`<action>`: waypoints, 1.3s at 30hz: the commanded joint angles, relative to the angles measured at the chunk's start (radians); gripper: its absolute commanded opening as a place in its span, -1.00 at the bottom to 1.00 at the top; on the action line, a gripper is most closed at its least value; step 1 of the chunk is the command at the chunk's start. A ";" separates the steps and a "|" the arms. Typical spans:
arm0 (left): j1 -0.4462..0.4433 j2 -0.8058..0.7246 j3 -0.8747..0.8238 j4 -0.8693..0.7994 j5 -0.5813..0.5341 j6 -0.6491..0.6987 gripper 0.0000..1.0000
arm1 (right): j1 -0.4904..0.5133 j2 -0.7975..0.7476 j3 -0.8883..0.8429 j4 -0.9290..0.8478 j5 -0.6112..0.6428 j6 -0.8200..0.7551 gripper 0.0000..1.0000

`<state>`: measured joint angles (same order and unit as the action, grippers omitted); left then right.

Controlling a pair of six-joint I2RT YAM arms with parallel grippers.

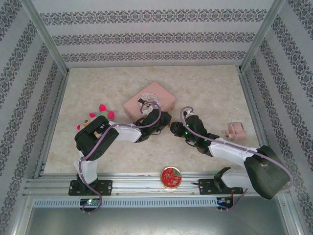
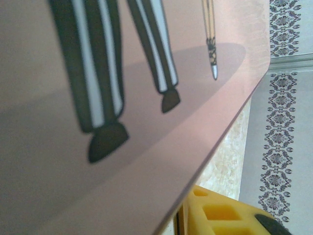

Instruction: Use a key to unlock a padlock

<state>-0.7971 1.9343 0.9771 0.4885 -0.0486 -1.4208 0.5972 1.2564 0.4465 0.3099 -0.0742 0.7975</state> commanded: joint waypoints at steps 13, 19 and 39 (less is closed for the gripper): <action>0.004 0.046 -0.034 -0.019 0.162 -0.139 -1.00 | -0.022 0.092 0.003 0.136 -0.059 0.049 -0.53; 0.003 0.049 -0.029 -0.019 0.162 -0.138 -1.00 | -0.026 0.128 -0.004 0.187 -0.082 0.088 -0.67; -0.001 0.043 -0.026 -0.015 0.176 -0.131 -1.00 | -0.112 0.300 -0.087 0.584 -0.212 0.522 -1.00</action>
<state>-0.7837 1.9354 0.9771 0.4885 -0.0521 -1.4117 0.5011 1.5097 0.3698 0.7868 -0.3046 1.1774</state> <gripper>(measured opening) 0.297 0.052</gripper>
